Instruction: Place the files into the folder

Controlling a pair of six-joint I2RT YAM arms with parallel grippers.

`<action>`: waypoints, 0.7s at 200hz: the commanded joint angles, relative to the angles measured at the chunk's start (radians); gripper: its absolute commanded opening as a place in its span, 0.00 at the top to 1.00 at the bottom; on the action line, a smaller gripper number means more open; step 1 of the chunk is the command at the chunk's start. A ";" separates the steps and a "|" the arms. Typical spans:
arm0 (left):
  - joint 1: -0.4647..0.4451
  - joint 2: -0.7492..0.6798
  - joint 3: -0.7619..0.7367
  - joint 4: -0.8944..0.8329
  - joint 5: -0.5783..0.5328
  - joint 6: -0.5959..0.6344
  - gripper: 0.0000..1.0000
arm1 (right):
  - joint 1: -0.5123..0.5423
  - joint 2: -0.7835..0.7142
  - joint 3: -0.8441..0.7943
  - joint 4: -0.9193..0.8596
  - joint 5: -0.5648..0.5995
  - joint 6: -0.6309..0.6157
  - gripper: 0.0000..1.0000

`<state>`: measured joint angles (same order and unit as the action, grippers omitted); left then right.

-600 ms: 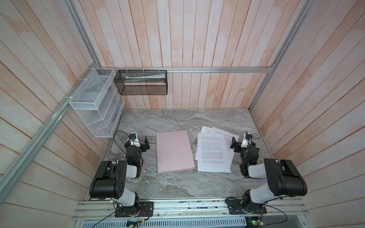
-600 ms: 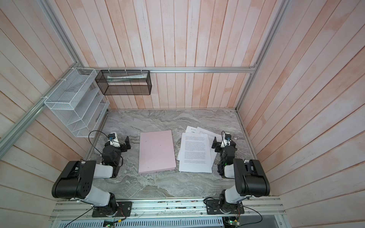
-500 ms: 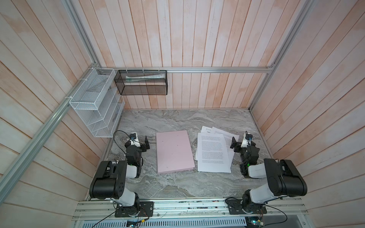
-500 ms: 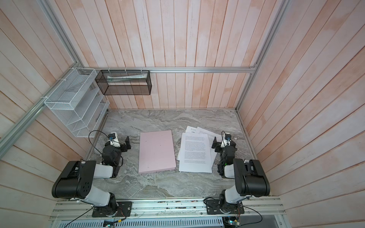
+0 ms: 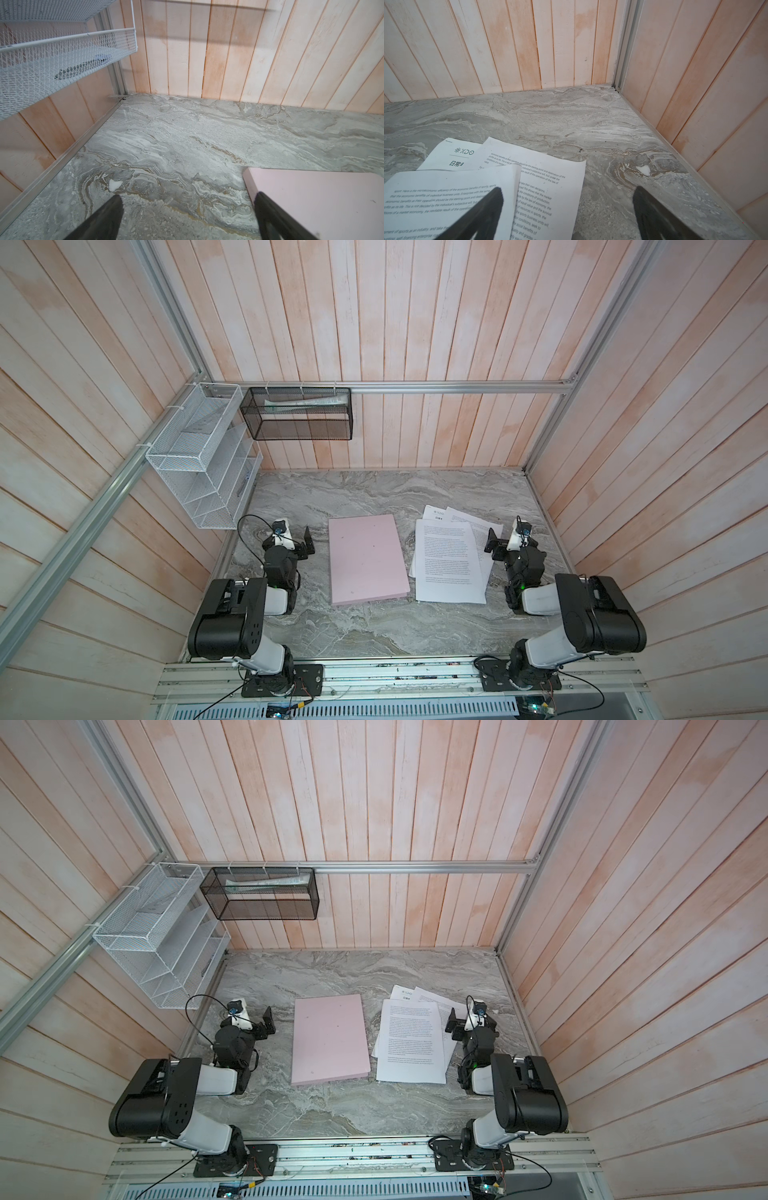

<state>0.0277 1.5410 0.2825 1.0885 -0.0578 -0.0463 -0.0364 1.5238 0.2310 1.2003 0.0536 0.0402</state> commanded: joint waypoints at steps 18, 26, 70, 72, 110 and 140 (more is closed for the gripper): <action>0.008 -0.011 0.006 0.006 0.030 -0.006 0.00 | -0.005 -0.005 0.017 -0.008 -0.007 -0.007 0.02; 0.008 -0.010 0.006 0.007 0.028 -0.005 0.00 | -0.006 -0.006 0.018 -0.010 -0.006 -0.008 0.02; 0.000 -0.009 0.010 -0.002 0.015 -0.002 0.00 | -0.005 -0.005 0.017 -0.010 -0.004 -0.005 0.02; 0.000 -0.009 0.009 -0.001 0.015 -0.002 0.00 | -0.004 -0.005 0.017 -0.010 -0.004 -0.006 0.02; 0.000 -0.009 0.009 0.000 0.015 -0.001 0.00 | -0.006 -0.005 0.019 -0.011 -0.005 -0.003 0.02; -0.001 -0.009 0.009 0.000 0.013 -0.001 0.00 | -0.008 -0.005 0.019 -0.014 -0.006 -0.003 0.02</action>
<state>0.0315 1.5410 0.2825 1.0885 -0.0486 -0.0463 -0.0364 1.5238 0.2310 1.1999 0.0536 0.0402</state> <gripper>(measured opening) 0.998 0.979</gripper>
